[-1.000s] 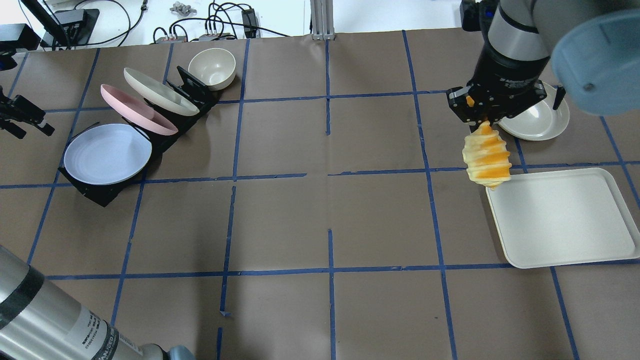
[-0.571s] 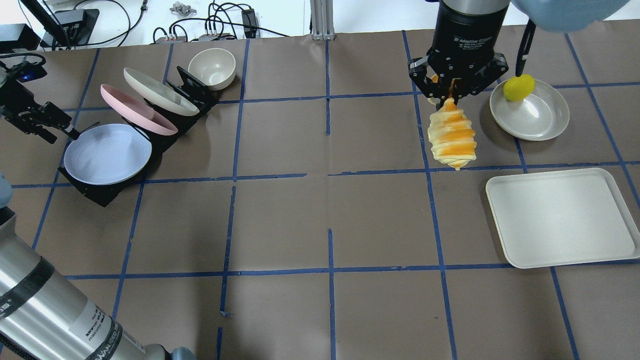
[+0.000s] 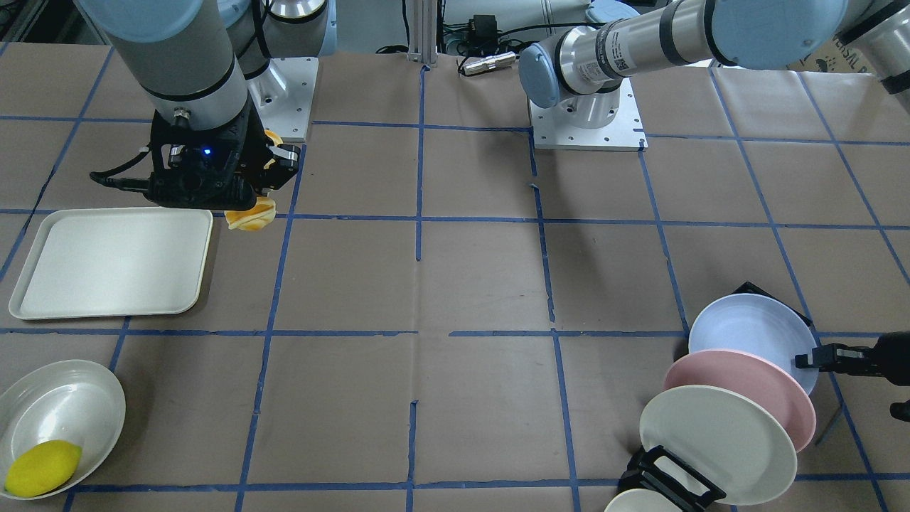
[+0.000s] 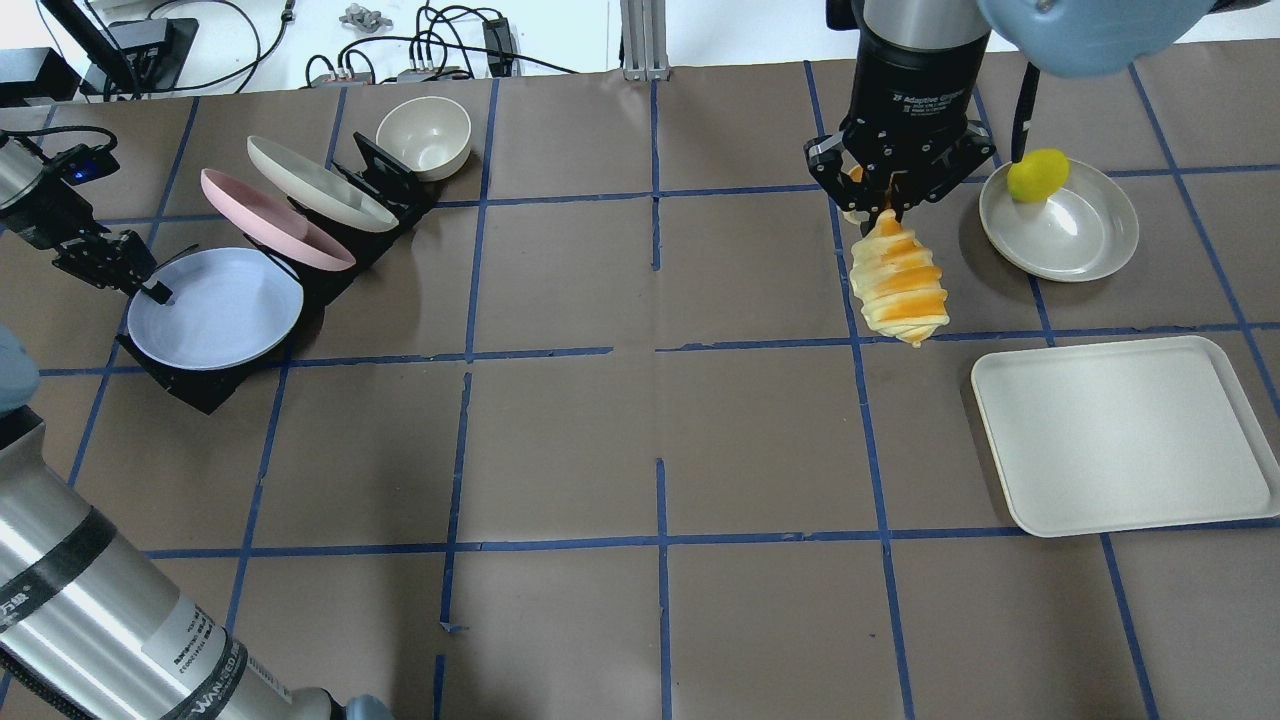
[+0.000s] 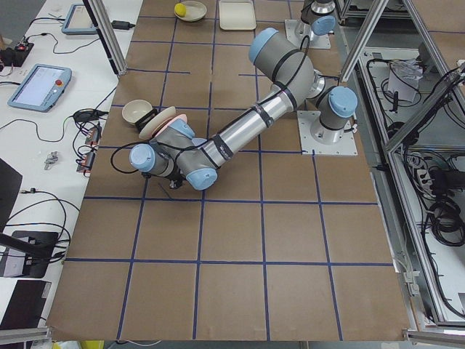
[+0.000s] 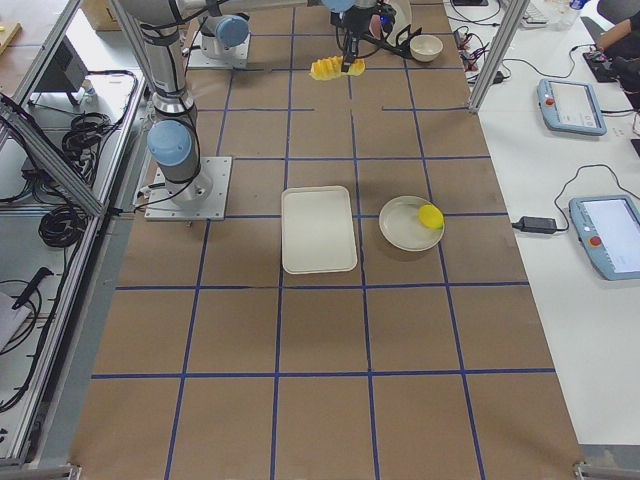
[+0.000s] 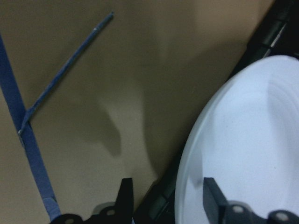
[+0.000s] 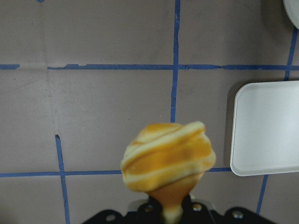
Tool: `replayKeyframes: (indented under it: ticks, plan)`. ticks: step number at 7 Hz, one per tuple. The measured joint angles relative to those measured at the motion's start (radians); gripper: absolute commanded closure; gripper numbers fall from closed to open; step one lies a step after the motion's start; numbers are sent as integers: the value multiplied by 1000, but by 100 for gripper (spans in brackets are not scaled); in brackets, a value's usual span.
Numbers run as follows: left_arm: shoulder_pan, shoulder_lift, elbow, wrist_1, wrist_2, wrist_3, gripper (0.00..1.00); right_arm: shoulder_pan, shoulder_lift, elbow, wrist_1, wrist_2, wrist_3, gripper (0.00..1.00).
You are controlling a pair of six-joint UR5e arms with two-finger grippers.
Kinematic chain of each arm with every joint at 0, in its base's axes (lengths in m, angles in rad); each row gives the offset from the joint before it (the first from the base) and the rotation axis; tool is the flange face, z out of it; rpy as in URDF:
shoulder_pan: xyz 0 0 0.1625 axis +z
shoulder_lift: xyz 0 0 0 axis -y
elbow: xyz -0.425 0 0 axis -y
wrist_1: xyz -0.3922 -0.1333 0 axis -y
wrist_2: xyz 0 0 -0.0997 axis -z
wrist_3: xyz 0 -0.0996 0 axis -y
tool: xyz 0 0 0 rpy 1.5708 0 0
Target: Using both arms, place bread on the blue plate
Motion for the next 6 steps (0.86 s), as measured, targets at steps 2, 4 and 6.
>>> replayKeyframes:
  ticks: [2, 4, 6]
  plan:
    - [-1, 9, 7, -15, -5, -1, 85, -26, -50, 79, -45, 2, -43, 97]
    - [-1, 40, 14, -41, -4, -2, 85, -70, -114, 166, -81, 6, -54, 97]
    - [8, 102, 9, -94, 6, 1, 85, -83, -133, 185, -108, 9, -53, 96]
